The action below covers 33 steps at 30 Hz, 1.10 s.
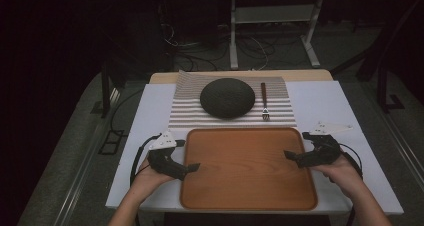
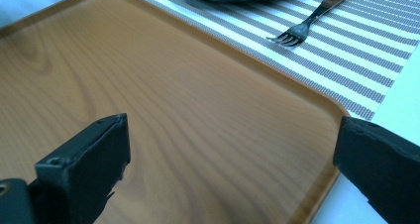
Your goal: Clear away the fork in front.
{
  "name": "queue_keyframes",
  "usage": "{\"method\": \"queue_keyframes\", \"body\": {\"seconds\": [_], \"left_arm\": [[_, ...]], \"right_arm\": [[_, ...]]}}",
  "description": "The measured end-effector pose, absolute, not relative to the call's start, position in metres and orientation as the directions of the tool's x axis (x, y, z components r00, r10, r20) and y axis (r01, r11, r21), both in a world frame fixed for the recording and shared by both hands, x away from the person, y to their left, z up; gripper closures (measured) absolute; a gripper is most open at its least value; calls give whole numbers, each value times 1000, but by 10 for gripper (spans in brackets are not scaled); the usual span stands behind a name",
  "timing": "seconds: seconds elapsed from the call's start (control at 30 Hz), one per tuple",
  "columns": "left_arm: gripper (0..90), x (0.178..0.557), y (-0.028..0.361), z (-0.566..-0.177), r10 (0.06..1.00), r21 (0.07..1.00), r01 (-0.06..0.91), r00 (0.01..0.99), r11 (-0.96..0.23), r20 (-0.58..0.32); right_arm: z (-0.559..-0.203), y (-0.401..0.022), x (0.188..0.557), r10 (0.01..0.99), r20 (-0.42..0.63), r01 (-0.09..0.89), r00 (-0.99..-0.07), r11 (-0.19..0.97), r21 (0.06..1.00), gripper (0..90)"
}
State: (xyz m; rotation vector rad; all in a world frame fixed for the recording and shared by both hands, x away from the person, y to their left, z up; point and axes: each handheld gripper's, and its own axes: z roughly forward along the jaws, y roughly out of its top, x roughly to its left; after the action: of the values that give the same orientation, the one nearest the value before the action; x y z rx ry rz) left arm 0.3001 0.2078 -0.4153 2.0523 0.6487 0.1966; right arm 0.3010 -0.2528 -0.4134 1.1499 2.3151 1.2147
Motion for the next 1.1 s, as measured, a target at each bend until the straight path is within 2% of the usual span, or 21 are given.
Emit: {"method": "queue_keyframes", "body": {"seconds": [1.1], "left_arm": [[0,299,209,-415,526,833,365,844,-416,-107]], "right_arm": [[-411,-233,347,777,116,554,-619,328,765,11]]}}
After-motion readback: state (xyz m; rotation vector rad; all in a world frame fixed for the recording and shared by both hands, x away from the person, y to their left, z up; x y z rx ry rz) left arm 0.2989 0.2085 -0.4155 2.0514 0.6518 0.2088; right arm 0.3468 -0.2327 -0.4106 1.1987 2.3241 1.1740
